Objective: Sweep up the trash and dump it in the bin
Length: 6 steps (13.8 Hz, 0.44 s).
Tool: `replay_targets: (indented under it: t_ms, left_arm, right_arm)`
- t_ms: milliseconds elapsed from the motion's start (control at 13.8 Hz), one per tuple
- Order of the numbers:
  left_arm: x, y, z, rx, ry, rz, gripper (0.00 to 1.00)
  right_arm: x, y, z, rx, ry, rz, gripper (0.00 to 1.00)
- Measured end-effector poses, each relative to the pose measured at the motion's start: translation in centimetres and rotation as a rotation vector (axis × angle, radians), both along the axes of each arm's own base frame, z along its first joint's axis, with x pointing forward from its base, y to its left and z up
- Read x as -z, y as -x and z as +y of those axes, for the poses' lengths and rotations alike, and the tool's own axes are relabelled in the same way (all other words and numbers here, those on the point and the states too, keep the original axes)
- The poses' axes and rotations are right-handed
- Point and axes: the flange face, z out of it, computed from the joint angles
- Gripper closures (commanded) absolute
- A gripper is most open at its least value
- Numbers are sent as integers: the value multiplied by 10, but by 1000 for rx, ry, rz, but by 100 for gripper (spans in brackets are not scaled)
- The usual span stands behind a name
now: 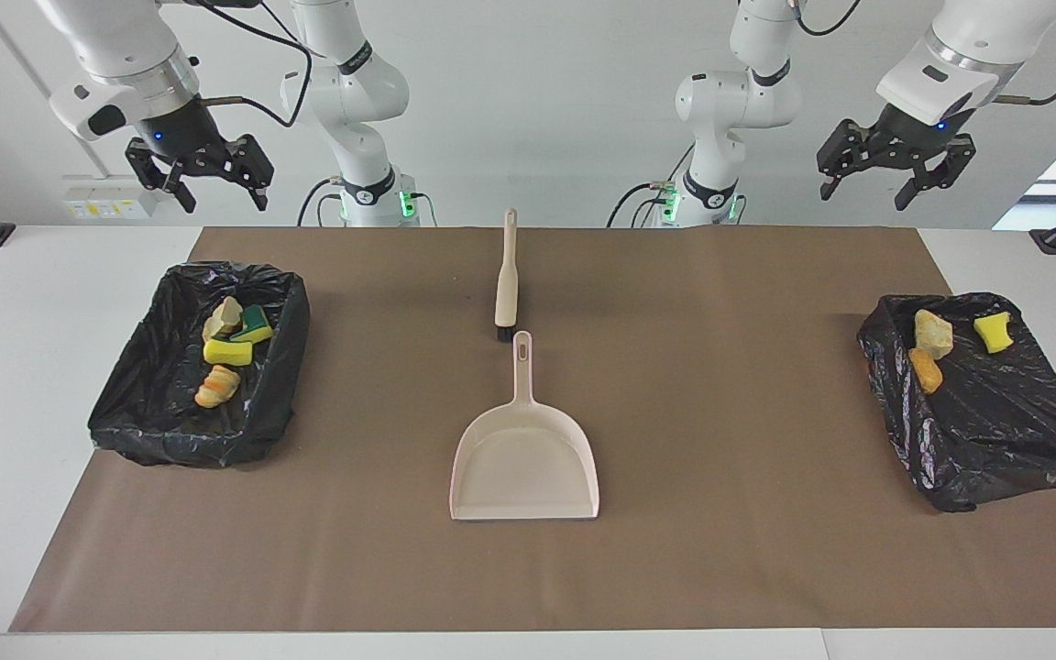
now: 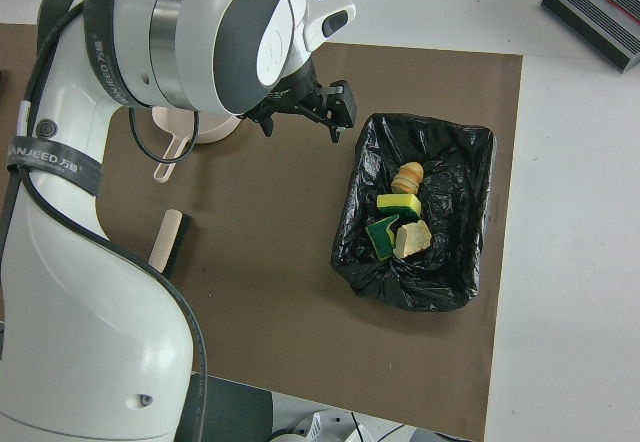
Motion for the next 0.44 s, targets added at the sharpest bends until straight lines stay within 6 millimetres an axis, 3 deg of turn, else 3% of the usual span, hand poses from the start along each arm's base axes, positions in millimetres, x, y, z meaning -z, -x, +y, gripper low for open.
replay_targets:
  t_ms: [435]
  left_arm:
    - [-10,7,5,-9,1,-12,0]
  right_arm:
    - [0,0,0,0,0,-2,0]
